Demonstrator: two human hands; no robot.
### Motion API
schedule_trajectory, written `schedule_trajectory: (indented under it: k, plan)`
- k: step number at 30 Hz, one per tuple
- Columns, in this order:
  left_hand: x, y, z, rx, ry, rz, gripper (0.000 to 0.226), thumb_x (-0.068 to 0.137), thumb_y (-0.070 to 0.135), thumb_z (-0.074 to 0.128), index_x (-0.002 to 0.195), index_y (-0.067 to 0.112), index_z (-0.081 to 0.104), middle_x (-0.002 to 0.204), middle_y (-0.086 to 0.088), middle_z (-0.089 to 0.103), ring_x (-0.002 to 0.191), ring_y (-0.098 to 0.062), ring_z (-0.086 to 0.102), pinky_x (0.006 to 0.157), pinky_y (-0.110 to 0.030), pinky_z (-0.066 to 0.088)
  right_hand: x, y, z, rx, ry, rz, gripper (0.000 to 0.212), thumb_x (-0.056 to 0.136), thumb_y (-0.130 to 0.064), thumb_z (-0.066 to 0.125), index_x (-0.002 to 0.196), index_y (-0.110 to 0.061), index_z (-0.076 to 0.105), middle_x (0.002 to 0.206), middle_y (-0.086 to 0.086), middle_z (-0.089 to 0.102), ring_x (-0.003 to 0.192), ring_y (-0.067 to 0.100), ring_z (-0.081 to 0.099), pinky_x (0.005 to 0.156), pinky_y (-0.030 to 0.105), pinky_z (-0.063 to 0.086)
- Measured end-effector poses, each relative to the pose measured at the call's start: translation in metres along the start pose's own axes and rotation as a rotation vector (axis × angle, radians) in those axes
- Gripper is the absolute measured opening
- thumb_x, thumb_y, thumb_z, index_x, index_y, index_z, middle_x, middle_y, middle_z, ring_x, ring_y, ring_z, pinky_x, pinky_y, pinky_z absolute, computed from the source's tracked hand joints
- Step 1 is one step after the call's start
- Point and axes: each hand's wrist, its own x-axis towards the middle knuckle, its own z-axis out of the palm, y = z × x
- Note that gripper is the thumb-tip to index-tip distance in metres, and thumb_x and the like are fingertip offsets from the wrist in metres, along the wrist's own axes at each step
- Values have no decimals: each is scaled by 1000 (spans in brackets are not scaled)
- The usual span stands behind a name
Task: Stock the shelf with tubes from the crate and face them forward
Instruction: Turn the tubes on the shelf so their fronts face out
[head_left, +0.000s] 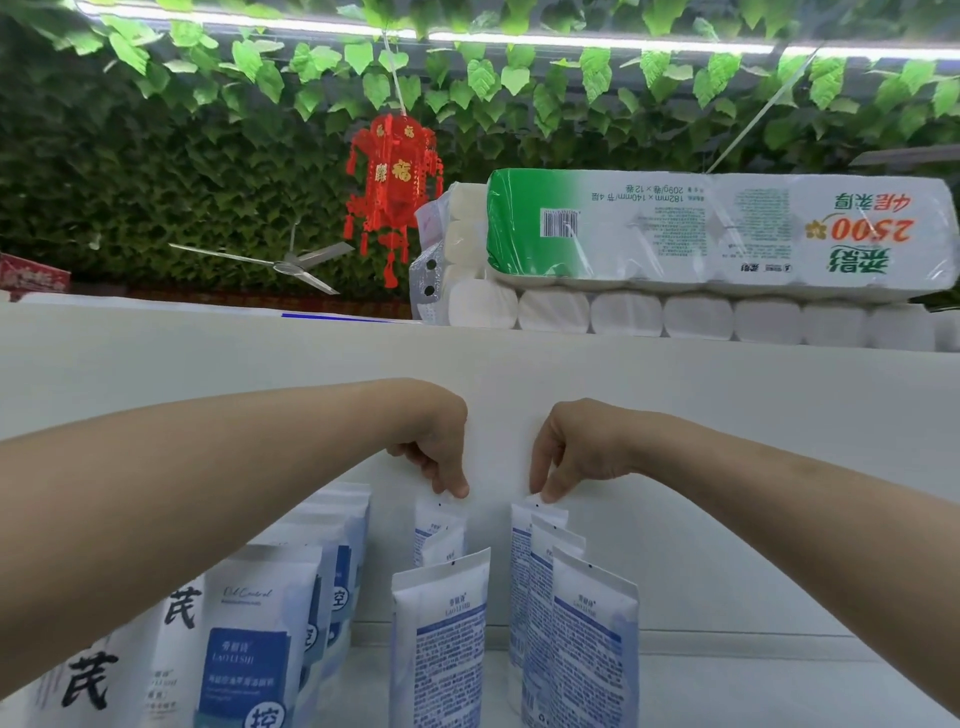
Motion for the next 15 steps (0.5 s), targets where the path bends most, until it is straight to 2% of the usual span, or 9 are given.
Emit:
schedule_trajectory:
  k: [3,7,9,12,15]
  plan:
    - [3,3,1,28,16,-5,27,82,33,77,69,14,63,72,0,56,62,-17,47,58,-26,43,0,-1,3,-5,13,-5,18,73,-24,84,91,-25,79,68,-16,57,66,0,51,59,18,40]
    - [6,3,6,43,89,21,26,80,23,79,91,8,60,93,-10,58,79,-29,55,70,-32,48,0,-4,6,-3,39,-13,14,74,-23,83,88,-22,79,65,-17,60,67,2,54,60,17,43]
    - [6,4,9,76,133,40,29,79,23,81,96,7,63,102,-12,64,90,-31,64,78,-34,54,0,-6,7,-9,47,-14,14,75,-23,83,88,-21,79,66,-17,61,70,4,56,61,17,45]
    - [5,6,11,131,187,60,39,77,27,82,106,5,69,109,-10,69,101,-30,66,91,-37,55,2,-10,7,0,52,-2,14,75,-24,83,87,-20,79,70,-14,64,75,7,59,67,20,48]
    - [2,6,13,166,217,82,39,78,31,80,108,6,72,108,-8,71,101,-26,66,88,-31,53,3,-15,7,-9,50,11,15,76,-24,83,90,-20,80,77,-9,67,79,9,59,71,21,48]
